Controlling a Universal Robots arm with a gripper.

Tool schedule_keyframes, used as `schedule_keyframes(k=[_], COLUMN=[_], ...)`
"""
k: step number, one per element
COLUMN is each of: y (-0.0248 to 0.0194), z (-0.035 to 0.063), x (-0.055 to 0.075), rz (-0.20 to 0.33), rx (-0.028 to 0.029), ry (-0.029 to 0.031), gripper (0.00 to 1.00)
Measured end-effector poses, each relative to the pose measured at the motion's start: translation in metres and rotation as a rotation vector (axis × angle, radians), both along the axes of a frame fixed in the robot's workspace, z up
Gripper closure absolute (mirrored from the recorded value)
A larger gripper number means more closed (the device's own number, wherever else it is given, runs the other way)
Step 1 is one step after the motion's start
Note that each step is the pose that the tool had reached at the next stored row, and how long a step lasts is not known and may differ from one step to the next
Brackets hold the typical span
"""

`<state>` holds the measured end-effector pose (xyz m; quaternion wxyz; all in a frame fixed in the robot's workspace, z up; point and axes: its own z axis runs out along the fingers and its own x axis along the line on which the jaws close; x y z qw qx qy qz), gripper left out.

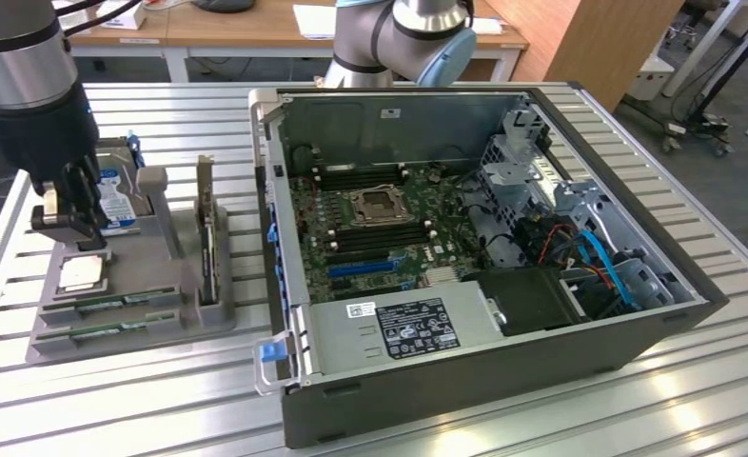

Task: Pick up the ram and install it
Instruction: 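Pick up the ram and move it above insertion slot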

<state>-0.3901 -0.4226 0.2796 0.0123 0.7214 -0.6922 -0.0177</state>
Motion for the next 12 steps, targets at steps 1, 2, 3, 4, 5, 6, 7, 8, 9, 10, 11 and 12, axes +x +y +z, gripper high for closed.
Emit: schedule_keyframes(k=[1,2,3,4,5,6,7,8,9,10,11,12], y=[0.0,0.0,0.0,-0.0001,-0.0007,-0.002,-0.0037,-0.0056,-0.0076,-0.0095,-0.0115,-0.0134], z=[0.0,0.0,-0.0001,-0.0002,-0.0004,-0.0002,-0.0001,-0.0002,-0.0002,-0.0001,-0.0002,-0.0002], x=[0.0,0.0,0.0,0.0,0.0,0.0,0.0,0.0,0.0,0.0,0.0,0.0], rz=[0.0,0.0,0.0,0.0,0.0,0.0,0.0,0.0,0.0,0.0,0.0,0.0], rx=[0.0,0.0,0.0001,0.0002,0.0003,0.0004,0.0004,0.0006,0.0005,0.0005,0.0006,0.0005], ry=[0.0,0.0,-0.0002,-0.0003,-0.0006,-0.0004,-0.0002,-0.0004,-0.0003,-0.0002,-0.0003,-0.0002], gripper=[0.64,0.64,0.64,0.64,0.64,0.64,0.64,0.64,0.64,0.64,0.64,0.64])
